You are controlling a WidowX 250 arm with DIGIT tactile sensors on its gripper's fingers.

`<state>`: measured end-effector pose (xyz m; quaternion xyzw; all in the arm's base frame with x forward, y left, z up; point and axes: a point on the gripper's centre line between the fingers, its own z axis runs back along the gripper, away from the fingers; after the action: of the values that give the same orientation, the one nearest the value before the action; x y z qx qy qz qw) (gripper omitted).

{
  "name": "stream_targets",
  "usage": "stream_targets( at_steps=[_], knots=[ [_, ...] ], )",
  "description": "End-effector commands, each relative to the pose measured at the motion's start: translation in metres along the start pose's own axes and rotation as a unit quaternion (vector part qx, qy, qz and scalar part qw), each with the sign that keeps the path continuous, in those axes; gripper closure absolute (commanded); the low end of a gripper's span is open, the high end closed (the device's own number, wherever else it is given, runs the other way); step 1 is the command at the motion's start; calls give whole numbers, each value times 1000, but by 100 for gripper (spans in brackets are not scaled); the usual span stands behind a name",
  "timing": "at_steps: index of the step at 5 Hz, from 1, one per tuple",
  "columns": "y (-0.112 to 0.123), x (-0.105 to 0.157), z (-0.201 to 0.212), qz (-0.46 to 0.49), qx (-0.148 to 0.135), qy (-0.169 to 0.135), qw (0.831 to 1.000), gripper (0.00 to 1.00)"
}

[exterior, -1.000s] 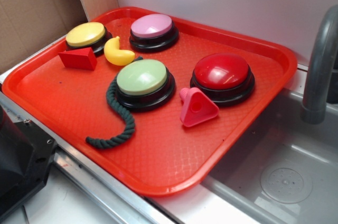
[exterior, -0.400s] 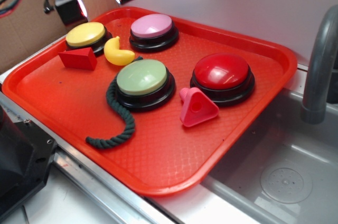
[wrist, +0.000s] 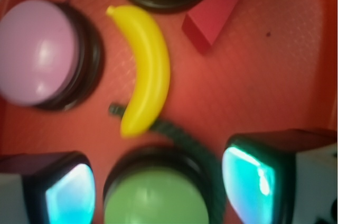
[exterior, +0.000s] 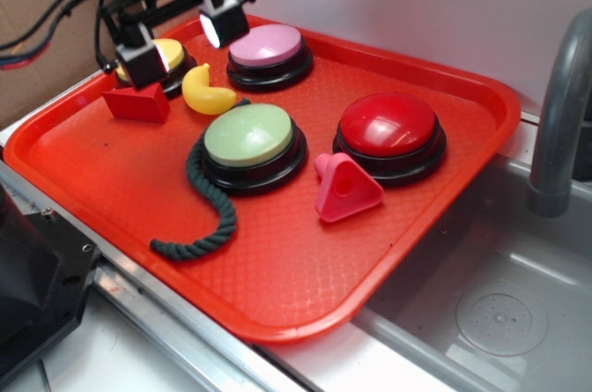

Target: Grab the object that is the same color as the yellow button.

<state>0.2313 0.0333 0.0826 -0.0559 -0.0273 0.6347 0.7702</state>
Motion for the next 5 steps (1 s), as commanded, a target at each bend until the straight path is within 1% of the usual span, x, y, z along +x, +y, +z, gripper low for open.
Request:
stream_targets(
  at_steps=[1, 2, 4, 5],
  knots=[
    [6, 20, -22, 17, -27, -20, 999, 0],
    [5, 22, -34, 15, -30, -18, 999, 0],
    [7, 26, -48, 16, -40, -33, 999, 0],
    [7, 26, -51, 16, -43, -31, 998, 0]
  ],
)
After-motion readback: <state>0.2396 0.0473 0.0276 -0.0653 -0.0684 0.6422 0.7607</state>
